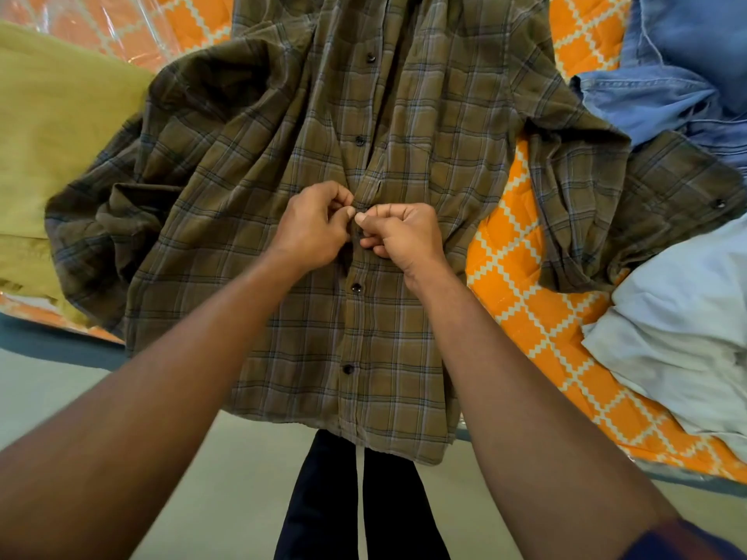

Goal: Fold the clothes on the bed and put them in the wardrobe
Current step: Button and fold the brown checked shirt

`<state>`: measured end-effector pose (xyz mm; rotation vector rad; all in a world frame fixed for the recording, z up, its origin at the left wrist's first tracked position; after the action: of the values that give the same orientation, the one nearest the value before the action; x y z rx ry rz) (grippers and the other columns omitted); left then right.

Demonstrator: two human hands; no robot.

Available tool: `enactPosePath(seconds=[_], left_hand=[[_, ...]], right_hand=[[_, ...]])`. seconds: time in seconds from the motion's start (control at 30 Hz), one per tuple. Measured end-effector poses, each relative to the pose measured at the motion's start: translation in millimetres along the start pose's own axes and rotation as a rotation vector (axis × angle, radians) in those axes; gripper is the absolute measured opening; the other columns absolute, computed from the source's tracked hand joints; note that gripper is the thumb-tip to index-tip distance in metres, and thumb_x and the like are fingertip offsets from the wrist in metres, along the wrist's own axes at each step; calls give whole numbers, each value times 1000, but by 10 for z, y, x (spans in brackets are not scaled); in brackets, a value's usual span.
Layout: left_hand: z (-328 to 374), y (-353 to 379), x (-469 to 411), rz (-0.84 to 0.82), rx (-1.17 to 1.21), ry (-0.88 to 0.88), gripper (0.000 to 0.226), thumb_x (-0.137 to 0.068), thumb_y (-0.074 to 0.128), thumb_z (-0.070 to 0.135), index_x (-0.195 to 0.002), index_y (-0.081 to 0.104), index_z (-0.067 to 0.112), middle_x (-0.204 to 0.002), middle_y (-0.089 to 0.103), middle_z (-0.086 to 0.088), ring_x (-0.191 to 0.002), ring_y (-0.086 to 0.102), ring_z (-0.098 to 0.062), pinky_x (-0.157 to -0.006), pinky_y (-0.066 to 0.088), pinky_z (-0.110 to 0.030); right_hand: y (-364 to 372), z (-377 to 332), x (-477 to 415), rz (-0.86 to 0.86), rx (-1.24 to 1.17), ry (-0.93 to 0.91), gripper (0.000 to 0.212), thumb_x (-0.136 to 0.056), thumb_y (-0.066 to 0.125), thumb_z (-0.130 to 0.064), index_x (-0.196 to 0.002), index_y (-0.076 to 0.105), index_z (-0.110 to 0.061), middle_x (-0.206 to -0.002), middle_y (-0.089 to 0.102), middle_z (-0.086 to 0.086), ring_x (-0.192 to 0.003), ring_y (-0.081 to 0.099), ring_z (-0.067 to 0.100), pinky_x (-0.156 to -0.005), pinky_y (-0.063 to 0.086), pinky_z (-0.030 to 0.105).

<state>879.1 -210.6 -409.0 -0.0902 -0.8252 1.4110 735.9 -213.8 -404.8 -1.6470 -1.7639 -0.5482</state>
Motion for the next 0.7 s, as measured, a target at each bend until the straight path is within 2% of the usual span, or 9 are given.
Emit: enactPosePath(seconds=[0.1,0.23,0.3,0.37,0.43,0.57,0.63,0.7], left_hand=[[32,132,102,191,-73,128,8,-96,58,6,-100,64,9,-85,60,4,-75,55,-10,-67,43,-18],[25,136,124,246,-59,112,9,-94,62,8,-101,68,11,-85,61,5,-72,55,-7,-63,40,-4],[2,75,96,191,-44,87,9,-94,66,11,-102,68,14,-84,62,6,-70,59,-8,-66,49,-9],[1,5,69,98,-38,64,12,-93,69,12,-103,66,17,-86,66,0,-73,67,-18,-72,60,-29],[22,-60,67,29,-46,32,15,-90,73,13,-103,66,18,-86,68,-3,-77,70,-22,-73,61,-37],[103,-149,164,65,-224,91,22,-92,71,17,-113,65,17,-78,64,6,-70,62,-8,-69,57,-28],[154,-181,200,59,-288,140,25,-92,70,16,-116,64,18,-79,62,8,-68,59,-5,-69,57,-28],[243,-247,183,73,-268,186,21,-94,67,15,-114,64,18,-80,61,9,-67,59,-4,-65,55,-22]], right_hand=[[-30,-2,14,-2,-20,1,16,-89,75,-9,-74,72,-11,-64,67,0,-53,64,6,-46,45,14],[-58,-42,-5,-49,12,38,13,-90,76,-11,-78,71,-12,-66,67,1,-56,67,9,-46,46,16],[-42,-43,-20,-19,56,54,14,-91,74,-11,-77,72,-11,-65,67,2,-55,68,11,-46,49,18],[-23,-12,-17,74,131,17,17,-91,74,-13,-74,73,-15,-63,70,2,-53,70,12,-46,51,21],[3,48,13,176,231,-55,22,-89,76,-16,-69,71,-22,-63,71,-1,-52,70,11,-49,56,26],[-42,125,132,270,268,-87,19,-83,77,-21,-66,71,-25,-69,73,-7,-69,74,16,-70,63,42],[-120,76,191,256,275,-110,16,-84,76,-20,-69,72,-24,-71,73,-7,-72,73,16,-72,63,43],[-211,-52,224,226,303,-188,14,-86,74,-19,-73,72,-24,-69,71,-7,-70,71,12,-71,62,37]])
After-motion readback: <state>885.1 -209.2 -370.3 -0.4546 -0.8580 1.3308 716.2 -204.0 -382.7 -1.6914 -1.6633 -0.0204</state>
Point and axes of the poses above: each hand's wrist, its own x-axis away from the middle knuckle, its own y-axis out of the palm, z = x × y, the point moved 2 cm from there along -x, towards the middle knuckle
